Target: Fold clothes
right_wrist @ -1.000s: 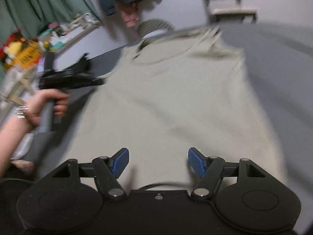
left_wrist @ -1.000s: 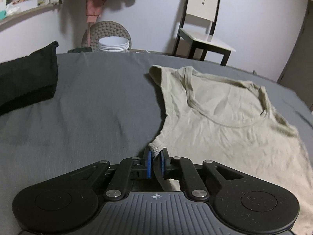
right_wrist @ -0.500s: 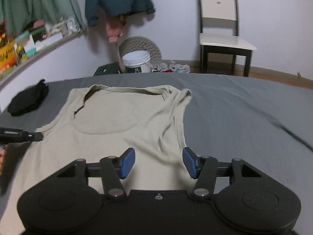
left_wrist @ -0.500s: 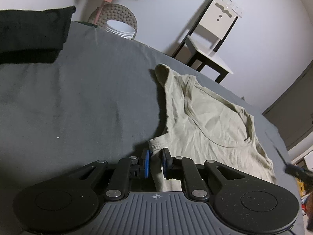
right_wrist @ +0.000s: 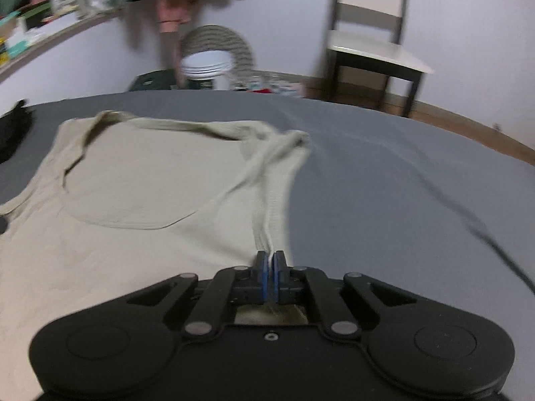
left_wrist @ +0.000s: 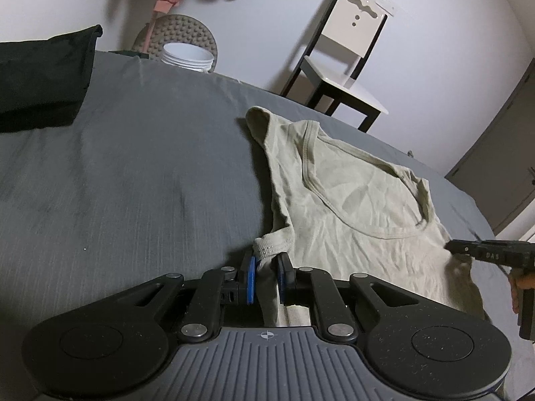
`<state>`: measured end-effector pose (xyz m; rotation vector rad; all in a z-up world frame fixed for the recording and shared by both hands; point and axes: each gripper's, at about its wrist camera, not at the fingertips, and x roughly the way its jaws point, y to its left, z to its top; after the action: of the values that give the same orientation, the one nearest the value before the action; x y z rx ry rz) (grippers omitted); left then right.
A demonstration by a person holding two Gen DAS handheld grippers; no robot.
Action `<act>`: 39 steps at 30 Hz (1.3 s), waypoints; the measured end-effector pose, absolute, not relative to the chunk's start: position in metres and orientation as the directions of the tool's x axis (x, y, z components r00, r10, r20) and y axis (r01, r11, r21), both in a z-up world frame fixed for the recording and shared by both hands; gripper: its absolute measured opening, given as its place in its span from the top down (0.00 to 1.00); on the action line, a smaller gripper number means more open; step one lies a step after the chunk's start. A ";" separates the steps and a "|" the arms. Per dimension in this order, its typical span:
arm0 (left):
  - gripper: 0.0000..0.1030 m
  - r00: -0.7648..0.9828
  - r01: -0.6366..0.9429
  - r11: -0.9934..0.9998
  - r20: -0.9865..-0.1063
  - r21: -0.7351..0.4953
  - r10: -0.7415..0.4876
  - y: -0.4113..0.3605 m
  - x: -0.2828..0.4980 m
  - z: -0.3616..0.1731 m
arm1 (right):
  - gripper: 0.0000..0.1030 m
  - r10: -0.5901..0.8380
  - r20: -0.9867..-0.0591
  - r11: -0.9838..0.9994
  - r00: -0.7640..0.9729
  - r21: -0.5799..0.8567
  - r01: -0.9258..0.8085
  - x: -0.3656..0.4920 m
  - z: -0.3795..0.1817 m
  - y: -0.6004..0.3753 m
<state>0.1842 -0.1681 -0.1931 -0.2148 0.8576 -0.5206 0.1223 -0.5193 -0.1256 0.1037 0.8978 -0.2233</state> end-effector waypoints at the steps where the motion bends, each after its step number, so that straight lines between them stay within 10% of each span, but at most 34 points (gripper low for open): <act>1: 0.89 0.542 0.352 0.857 -0.665 -0.376 -0.515 -0.169 0.184 -0.193 | 0.96 -0.153 -0.787 0.969 0.598 0.000 0.248 0.122 -0.127 -0.523; 5: 0.89 0.545 0.363 0.863 -0.672 -0.350 -0.502 -0.171 0.181 -0.191 | 0.92 -0.158 -0.796 0.960 0.584 0.015 0.280 0.125 -0.127 -0.526; 8: 0.89 0.552 0.351 0.866 -0.668 -0.356 -0.499 -0.167 0.180 -0.184 | 0.63 -0.174 -0.750 0.940 0.639 0.066 0.334 0.122 -0.113 -0.533; 12: 0.89 0.610 0.370 0.855 -0.598 -0.365 -0.519 -0.165 0.172 -0.166 | 0.62 -0.151 -0.692 0.921 0.706 0.162 0.355 0.138 -0.100 -0.549; 20: 0.89 0.658 0.482 0.861 -0.581 -0.164 -0.479 -0.188 0.154 -0.154 | 0.67 -0.108 -0.693 0.826 0.713 0.337 0.452 0.199 -0.122 -0.597; 27: 0.89 0.537 0.437 0.852 -0.677 -0.287 -0.503 -0.175 0.172 -0.168 | 0.94 -0.036 -0.716 0.790 0.698 0.408 0.459 0.216 -0.140 -0.606; 39: 0.89 0.564 0.248 0.885 -0.684 -0.395 -0.463 -0.127 0.187 -0.175 | 0.99 -0.155 -0.689 0.667 0.708 0.456 0.589 0.205 -0.156 -0.642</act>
<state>0.1867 -0.1274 -0.1748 -0.2673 0.8779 -0.4240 0.2052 -0.6419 -0.1556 0.7254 0.6602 -0.4558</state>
